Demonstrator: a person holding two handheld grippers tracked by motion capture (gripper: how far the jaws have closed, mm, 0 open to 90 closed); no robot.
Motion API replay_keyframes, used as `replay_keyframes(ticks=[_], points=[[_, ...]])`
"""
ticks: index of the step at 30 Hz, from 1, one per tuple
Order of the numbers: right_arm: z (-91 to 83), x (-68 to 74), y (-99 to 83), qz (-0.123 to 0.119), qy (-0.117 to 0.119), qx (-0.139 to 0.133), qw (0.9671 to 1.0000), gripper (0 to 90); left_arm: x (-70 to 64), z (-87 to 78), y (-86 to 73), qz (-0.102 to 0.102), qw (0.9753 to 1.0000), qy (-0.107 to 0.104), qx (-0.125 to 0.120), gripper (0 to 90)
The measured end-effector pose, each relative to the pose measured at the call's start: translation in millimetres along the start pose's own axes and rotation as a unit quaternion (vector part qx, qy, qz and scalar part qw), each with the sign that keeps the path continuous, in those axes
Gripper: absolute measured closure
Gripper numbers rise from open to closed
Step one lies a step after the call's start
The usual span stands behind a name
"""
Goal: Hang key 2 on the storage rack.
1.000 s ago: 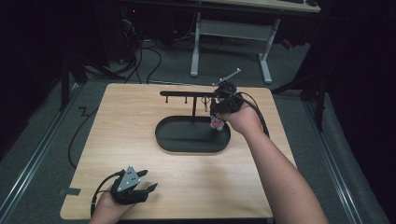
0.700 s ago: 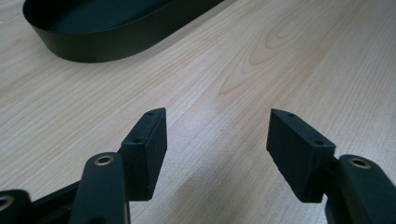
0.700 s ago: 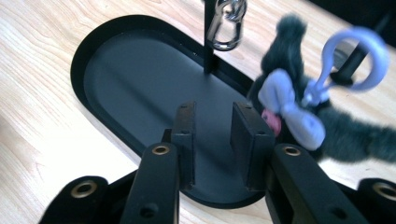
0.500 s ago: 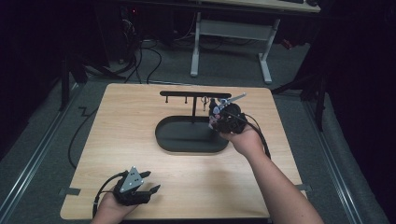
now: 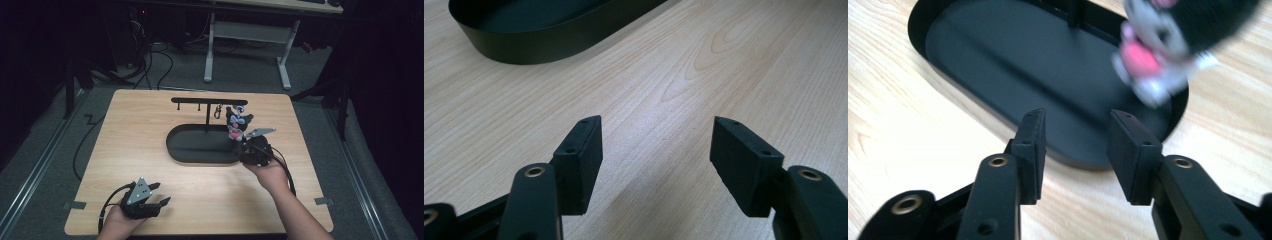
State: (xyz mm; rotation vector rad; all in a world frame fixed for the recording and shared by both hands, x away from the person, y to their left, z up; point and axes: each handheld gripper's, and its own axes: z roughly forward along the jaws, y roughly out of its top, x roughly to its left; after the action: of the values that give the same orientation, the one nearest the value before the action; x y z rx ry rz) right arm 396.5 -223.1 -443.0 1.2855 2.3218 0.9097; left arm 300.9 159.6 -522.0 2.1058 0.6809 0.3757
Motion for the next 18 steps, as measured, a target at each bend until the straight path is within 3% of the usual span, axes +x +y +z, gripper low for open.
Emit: replay_keyframes(ticks=[18], points=[[-20.4, 8.4, -112.5, 0.031, -0.013, -0.064, 0.9974, 50.9, -8.5, 4.0, 1.4, 0.002, 0.9999, -0.012, 0.004, 38.3]])
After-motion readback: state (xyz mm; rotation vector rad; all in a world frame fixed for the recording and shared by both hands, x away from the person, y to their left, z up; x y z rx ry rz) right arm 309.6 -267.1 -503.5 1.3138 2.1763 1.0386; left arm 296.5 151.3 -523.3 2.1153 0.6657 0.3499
